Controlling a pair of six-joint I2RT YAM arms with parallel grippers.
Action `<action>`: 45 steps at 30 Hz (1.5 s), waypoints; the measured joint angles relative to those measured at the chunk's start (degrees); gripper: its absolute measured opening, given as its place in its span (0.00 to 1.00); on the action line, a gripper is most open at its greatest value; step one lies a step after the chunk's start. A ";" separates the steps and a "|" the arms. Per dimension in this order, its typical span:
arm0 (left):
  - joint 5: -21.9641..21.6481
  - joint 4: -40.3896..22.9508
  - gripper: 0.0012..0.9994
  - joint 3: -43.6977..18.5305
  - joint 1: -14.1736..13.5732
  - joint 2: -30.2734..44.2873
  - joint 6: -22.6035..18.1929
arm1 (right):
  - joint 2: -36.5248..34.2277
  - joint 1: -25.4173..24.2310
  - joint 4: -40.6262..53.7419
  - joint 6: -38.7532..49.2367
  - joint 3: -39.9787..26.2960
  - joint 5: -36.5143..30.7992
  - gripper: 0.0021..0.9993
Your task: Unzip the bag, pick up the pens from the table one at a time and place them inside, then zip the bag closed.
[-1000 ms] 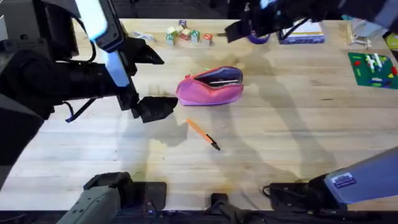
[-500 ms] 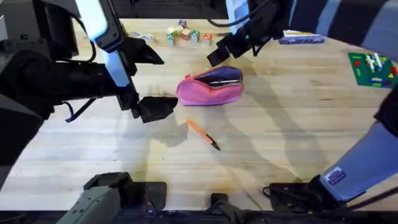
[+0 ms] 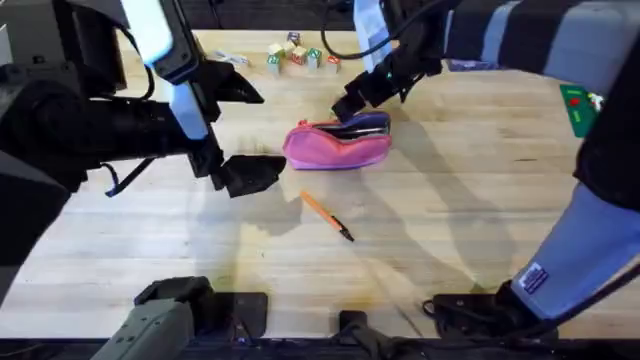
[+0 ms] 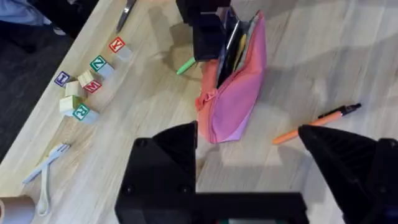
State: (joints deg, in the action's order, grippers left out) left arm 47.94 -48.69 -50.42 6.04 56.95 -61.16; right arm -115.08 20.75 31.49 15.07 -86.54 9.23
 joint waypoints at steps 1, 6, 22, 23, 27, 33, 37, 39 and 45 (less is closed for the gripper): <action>0.00 0.02 0.99 -0.01 0.00 0.00 -0.01 | -0.44 0.14 0.10 0.00 0.00 -0.02 1.00; -0.02 0.00 0.99 0.01 0.00 -0.01 0.00 | -1.82 0.81 0.19 0.01 0.00 -0.29 0.99; 0.00 0.02 0.99 0.00 0.00 0.00 -0.01 | -3.70 2.71 -0.04 -0.46 -0.64 -0.93 0.33; -0.02 0.02 0.99 0.01 0.00 0.00 -0.01 | -3.71 2.71 -0.04 -0.46 -0.68 -1.04 0.32; -0.02 0.00 0.99 -0.01 0.00 0.00 -0.01 | -3.84 2.69 -0.22 -0.44 -0.76 -2.12 0.21; -0.02 0.02 0.99 -0.01 0.00 0.00 -0.01 | -4.58 2.38 -0.26 0.07 -1.81 -3.84 0.04; -0.02 0.00 0.99 0.01 0.00 0.00 -0.01 | -4.58 2.38 -0.46 0.07 -1.81 -3.93 0.04; -0.01 0.01 0.99 0.00 0.00 -0.01 -0.01 | -4.58 2.38 -0.50 0.07 -1.81 -3.98 0.03; -0.02 0.00 0.99 -0.01 0.00 0.00 -0.01 | -4.74 2.34 -0.30 0.00 -2.52 -4.97 0.03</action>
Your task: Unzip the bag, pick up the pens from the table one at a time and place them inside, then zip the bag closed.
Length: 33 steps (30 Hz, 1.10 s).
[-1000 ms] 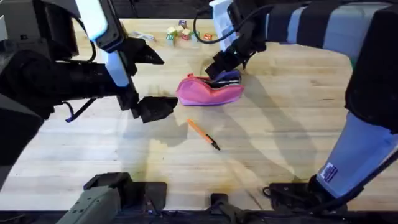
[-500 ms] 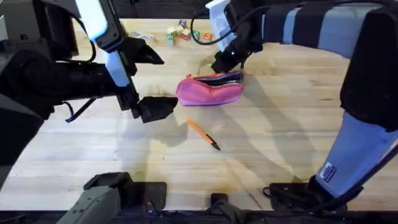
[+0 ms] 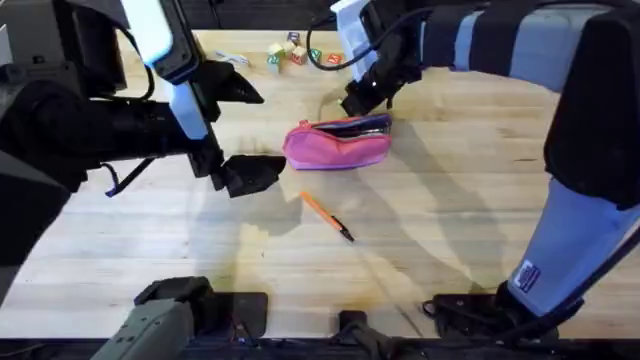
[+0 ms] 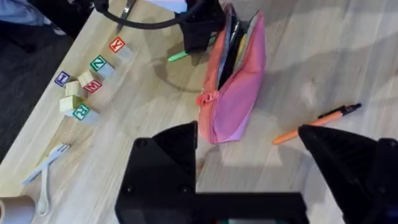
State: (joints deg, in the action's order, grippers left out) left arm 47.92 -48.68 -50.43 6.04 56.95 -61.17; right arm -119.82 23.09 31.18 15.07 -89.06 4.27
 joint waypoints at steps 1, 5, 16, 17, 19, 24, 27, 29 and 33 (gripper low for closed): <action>0.00 0.02 0.99 0.01 0.00 -0.01 0.00 | -0.16 -0.02 0.08 -0.02 -0.34 -0.37 0.03; 0.00 0.02 0.99 0.02 0.00 0.00 0.02 | -0.50 -0.49 0.66 -0.04 -2.80 -1.32 0.03; -0.02 0.00 0.99 0.00 0.00 -0.02 0.00 | 3.08 -0.89 2.79 -0.02 -3.77 -1.51 0.03; -0.02 0.00 0.99 0.00 0.00 0.00 0.00 | 4.04 -0.92 2.94 0.00 -3.77 -1.52 0.03; 0.00 0.02 0.99 0.02 0.00 0.00 0.01 | 7.08 -0.94 3.70 0.00 -3.79 -1.51 0.03; 0.00 0.02 0.99 0.00 0.00 0.00 0.00 | 8.33 -0.94 4.89 0.00 -3.79 -1.50 0.03; 0.00 0.02 0.99 0.00 0.00 0.00 0.00 | 8.31 -0.94 5.15 0.00 -3.79 -1.52 0.03; -0.02 0.01 0.99 0.01 0.00 0.00 0.00 | 8.46 -0.94 5.21 0.00 -3.79 -1.52 0.03; -0.02 0.01 0.99 0.02 0.00 0.00 0.01 | 10.92 -1.12 5.25 1.73 -3.79 -1.51 0.03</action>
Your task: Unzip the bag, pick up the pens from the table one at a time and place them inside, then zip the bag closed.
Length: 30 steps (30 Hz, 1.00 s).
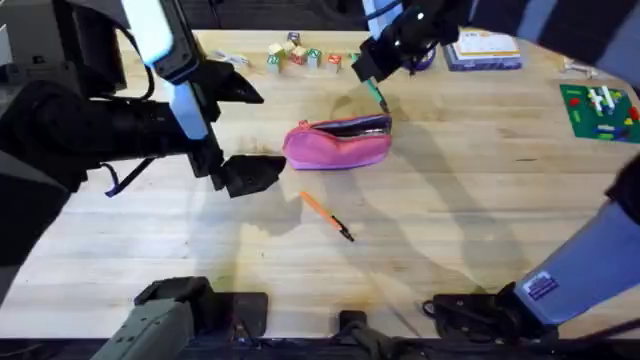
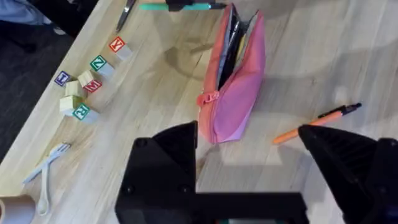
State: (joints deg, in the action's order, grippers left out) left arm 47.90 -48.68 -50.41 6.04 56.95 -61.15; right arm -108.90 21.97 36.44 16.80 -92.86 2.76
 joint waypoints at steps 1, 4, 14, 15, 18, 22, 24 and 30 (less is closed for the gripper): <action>0.00 0.01 0.99 -0.02 0.00 0.00 0.00 | 0.71 -0.05 -0.03 0.19 0.00 0.00 0.03; 0.00 0.01 0.99 -0.02 0.00 0.00 -0.01 | 4.64 -1.23 -0.03 1.32 0.00 0.01 0.03; -0.13 0.01 0.99 0.00 0.00 0.00 -0.01 | 18.86 -2.26 19.80 39.13 0.00 15.48 0.03; -0.13 0.01 0.99 0.00 0.02 0.00 -0.01 | 19.38 -2.26 20.82 41.54 0.00 16.29 0.03; -0.13 0.00 0.99 -0.01 0.00 0.00 -0.01 | 20.67 -2.10 22.55 50.62 0.00 19.31 0.03; -0.13 -0.01 0.99 -0.01 0.00 0.00 -0.01 | 20.66 -0.81 21.45 54.07 0.10 20.10 0.03; -0.13 0.01 0.99 -0.02 0.00 0.00 -0.01 | 20.67 0.79 18.10 54.94 2.38 20.68 0.03; -0.13 0.01 0.99 -0.02 0.00 0.00 -0.01 | 20.67 2.76 11.86 55.52 10.87 20.88 0.03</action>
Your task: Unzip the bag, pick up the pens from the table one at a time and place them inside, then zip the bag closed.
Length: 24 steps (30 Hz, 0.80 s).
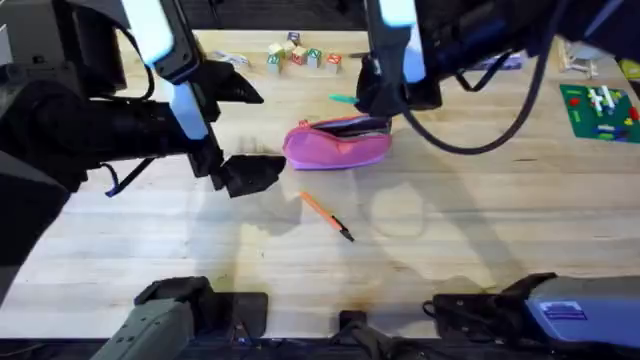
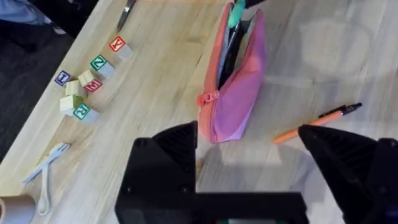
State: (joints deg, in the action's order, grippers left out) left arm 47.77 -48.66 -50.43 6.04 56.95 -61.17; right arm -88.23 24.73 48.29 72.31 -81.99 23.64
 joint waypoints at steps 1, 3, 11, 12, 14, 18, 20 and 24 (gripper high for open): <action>0.00 -0.02 0.99 0.00 0.00 -0.02 0.02 | -0.02 0.00 -0.76 0.02 0.90 0.00 0.03; 0.00 0.00 0.99 0.00 0.00 -0.01 0.00 | -0.01 0.00 -2.06 0.13 2.52 -0.01 0.03; 0.00 -0.02 0.99 0.02 0.00 -0.02 0.00 | -0.02 0.00 -8.91 0.37 9.06 0.00 0.03; 0.00 0.00 0.99 0.02 0.00 0.00 0.00 | -0.01 0.00 -9.52 0.37 9.44 -0.02 0.03; 0.00 -0.02 0.99 0.02 0.00 0.00 0.00 | -0.02 0.00 -10.73 0.42 10.25 -0.02 0.03; 0.00 -0.02 0.99 0.02 0.00 0.00 0.01 | -0.55 0.00 -14.45 0.85 14.08 -0.15 0.03; 0.00 0.00 0.99 0.02 0.00 0.00 0.02 | -1.46 0.00 -15.08 1.01 14.24 -0.35 0.03; 0.00 0.00 0.99 0.00 0.00 -0.02 0.02 | -3.29 0.00 -15.48 1.03 14.26 -0.48 0.03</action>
State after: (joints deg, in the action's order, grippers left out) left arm 47.77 -48.67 -50.43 6.04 56.93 -61.15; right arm -91.52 24.73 32.82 73.34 -67.72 23.16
